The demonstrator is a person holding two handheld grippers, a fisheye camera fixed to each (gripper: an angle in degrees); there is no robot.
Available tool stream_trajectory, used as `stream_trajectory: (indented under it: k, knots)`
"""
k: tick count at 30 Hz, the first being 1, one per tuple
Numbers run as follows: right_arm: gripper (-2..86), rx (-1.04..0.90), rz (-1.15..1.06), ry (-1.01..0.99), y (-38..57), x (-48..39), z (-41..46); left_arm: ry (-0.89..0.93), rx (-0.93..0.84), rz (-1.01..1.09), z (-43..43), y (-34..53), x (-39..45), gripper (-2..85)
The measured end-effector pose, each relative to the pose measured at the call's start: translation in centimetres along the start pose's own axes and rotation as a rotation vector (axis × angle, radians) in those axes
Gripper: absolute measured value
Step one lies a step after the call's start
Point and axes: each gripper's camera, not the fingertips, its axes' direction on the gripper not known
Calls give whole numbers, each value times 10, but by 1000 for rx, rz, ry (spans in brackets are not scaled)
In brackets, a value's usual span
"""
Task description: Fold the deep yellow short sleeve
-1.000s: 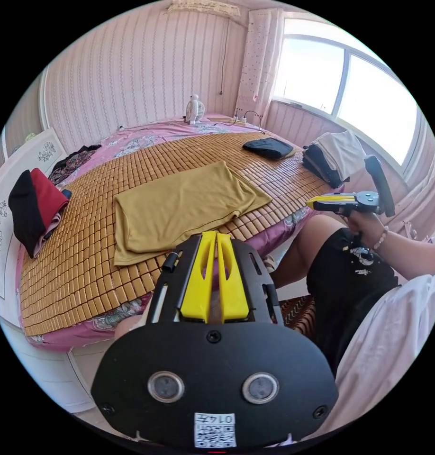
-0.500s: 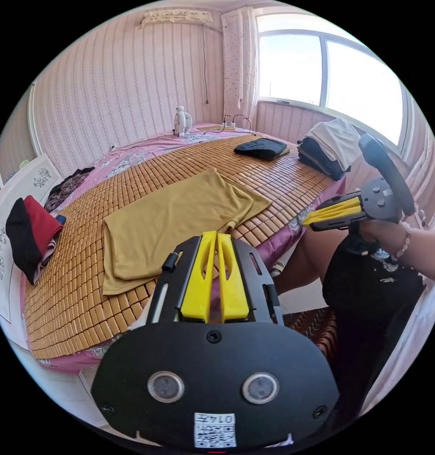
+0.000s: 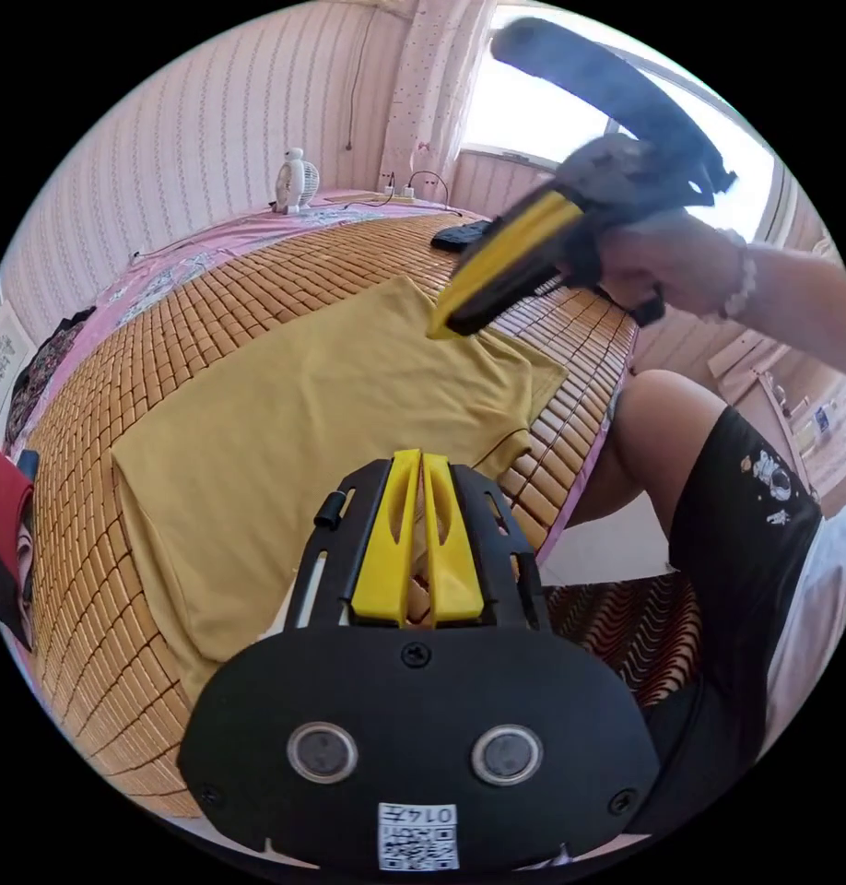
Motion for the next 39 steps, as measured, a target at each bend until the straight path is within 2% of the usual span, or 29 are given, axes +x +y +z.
stream_trajectory:
  k: [4,8,17,21,30,34,39]
  knots:
    - [-10,-49,-123,53,-100,2,22,-54,-123,62,22,-9,-2,-10]
    - [-10,-177,-137,141,-167,11,73,-62,-72,87,28,-2,-4,-10]
    - [-10,-307,-213,112,-223,30,96,-30,-76,31,37,-5,-14,-10]
    - [-10,-354,-161,92,-235,46,111,2,-64,7,41,-4,-21,-10]
    - [-8,-326,-163,144,-227,59,112,7,-54,-7,49,-6,-25,-10]
    - [-1,-278,-160,142,-211,73,105,-18,-89,47,48,-10,-23,-10]
    - [44,-149,-25,95,-173,120,74,-8,-63,38,37,-11,-29,-9]
